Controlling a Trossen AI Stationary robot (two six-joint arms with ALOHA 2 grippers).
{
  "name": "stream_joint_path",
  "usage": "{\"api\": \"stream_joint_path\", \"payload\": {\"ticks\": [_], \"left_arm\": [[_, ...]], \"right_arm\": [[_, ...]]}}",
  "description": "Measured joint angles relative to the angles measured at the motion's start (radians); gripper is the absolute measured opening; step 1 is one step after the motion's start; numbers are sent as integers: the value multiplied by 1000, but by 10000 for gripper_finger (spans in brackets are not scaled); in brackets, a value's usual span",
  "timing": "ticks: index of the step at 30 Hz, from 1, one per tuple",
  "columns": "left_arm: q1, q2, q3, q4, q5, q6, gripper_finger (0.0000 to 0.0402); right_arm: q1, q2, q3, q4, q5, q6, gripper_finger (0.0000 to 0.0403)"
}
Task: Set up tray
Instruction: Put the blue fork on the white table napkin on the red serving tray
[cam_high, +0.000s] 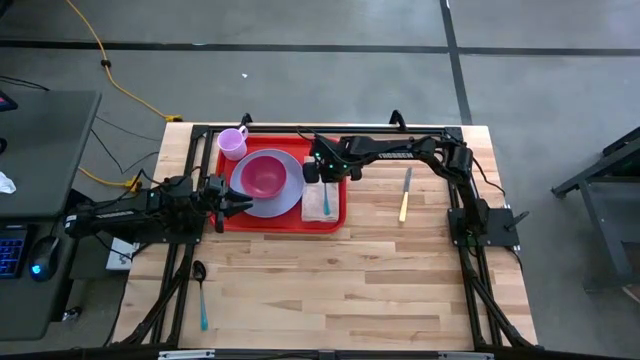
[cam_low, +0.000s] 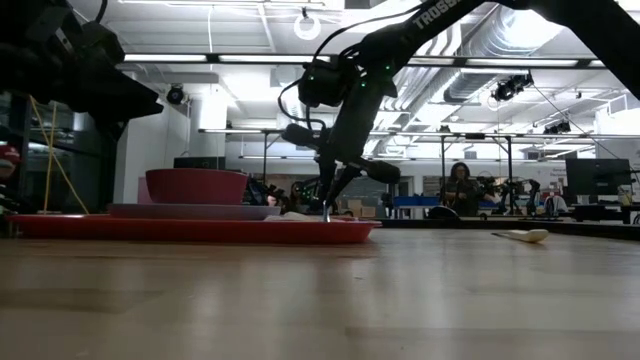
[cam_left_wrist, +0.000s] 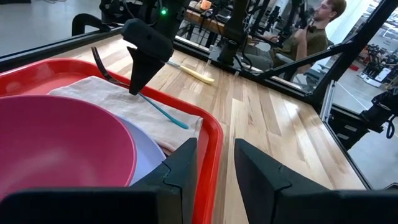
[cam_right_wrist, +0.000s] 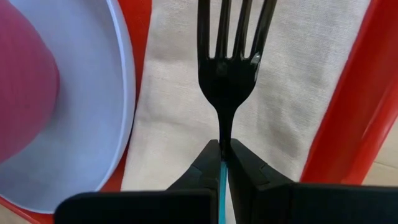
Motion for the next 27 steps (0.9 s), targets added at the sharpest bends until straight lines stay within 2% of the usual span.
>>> {"api": "stream_joint_path", "payload": {"ticks": [9, 19, 27], "left_arm": [[0, 0, 0, 0, 3, 0, 138], [0, 0, 0, 0, 38, 2, 138], [0, 0, 0, 0, 40, 4, 138]], "right_arm": [[0, 0, 0, 0, -12, -3, 7], [0, 0, 0, 0, -4, 41, 95], [2, 0, 0, 8, -19, 42, 118]]}}
